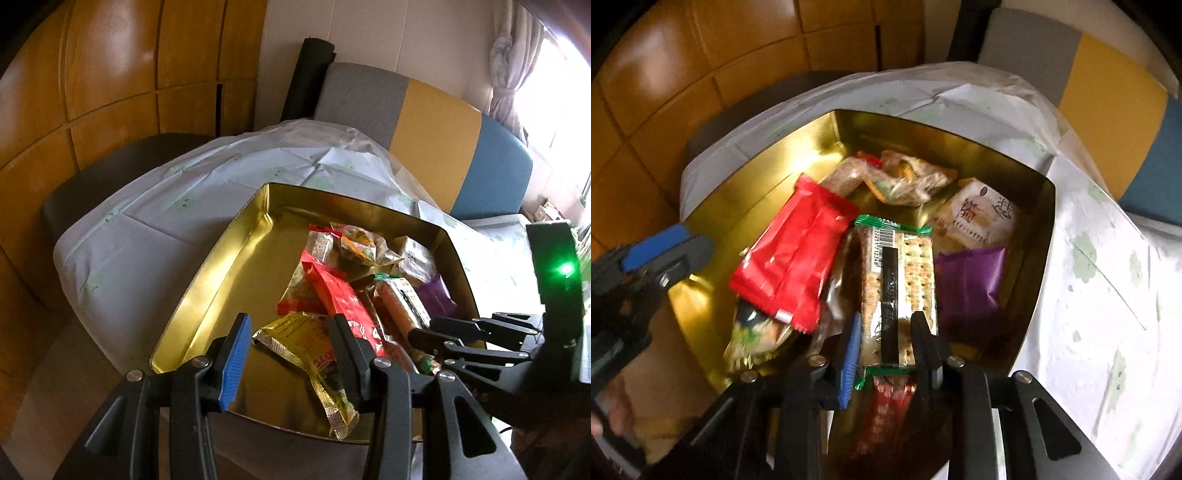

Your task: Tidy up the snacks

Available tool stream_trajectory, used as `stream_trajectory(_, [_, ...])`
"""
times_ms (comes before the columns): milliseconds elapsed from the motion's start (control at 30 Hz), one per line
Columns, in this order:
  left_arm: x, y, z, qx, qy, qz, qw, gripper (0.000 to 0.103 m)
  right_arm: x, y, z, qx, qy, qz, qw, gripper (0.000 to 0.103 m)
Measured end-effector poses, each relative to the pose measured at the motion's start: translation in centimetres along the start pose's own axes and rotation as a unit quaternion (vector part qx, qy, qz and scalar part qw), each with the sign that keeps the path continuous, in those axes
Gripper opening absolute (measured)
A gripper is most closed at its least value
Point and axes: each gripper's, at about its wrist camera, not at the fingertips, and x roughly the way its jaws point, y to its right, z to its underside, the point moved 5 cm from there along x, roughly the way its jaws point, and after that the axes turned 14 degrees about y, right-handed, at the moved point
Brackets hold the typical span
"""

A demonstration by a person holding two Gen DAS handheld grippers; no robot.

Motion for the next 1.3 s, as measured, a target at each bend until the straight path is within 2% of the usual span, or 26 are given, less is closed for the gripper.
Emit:
stream_trajectory(167, [-0.5,0.1,-0.2,0.004,0.005,-0.003,1.0000,0.045,0.5,0.7,0.0,0.002,-0.002,0.025,1.000,0.028])
stream_trajectory(433, [-1.3,0.6,-0.6,0.013,0.015,0.002,0.9998,0.045,0.2,1.1,0.3,0.009,-0.001,0.031,0.999,0.028])
stream_trajectory(667, [-1.6,0.9,-0.5,0.017,0.013,-0.003,0.9998,0.045,-1.5,0.5,0.8,0.015,0.013,0.011,1.000,0.029])
stream_trajectory(767, [-1.4,1.0,-0.3,0.018,0.008,-0.005,0.9998,0.045,-2.3,-0.5,1.0,0.010,0.020,-0.010,1.000,0.029])
stream_trajectory(867, [-1.5,0.9,-0.2,0.019,0.007,-0.010,0.9997,0.045,-1.6,-1.0,1.4,-0.010,0.011,0.003,1.000,0.029])
stream_trajectory(1000, [-1.9,0.7,-0.5,0.017,0.017,-0.020,0.9995,0.053,-1.3,-0.6,1.0,-0.006,0.010,0.012,1.000,0.029])
stream_trajectory(1133, [-2.6,1.2,-0.8,0.020,0.030,-0.018,0.9992,0.054,-2.7,-0.2,1.0,0.008,0.028,0.016,0.999,0.029])
stream_trajectory(1200, [-3.0,1.6,-0.9,0.025,0.036,-0.013,0.9989,0.055,-3.8,0.0,0.8,0.016,0.049,0.021,0.998,0.035])
stream_trajectory(1233, [-3.4,1.9,-0.9,0.029,0.043,-0.011,0.9986,0.056,-4.6,0.2,0.8,0.026,0.062,0.023,0.997,0.044])
stream_trajectory(1267, [-3.8,2.1,-1.0,0.032,0.050,-0.009,0.9982,0.060,-5.3,0.3,0.7,0.033,0.072,0.027,0.997,0.050])
stream_trajectory(1300, [-4.1,2.4,-1.1,0.036,0.055,-0.007,0.9978,0.064,-6.0,0.5,0.8,0.039,0.082,0.033,0.995,0.052])
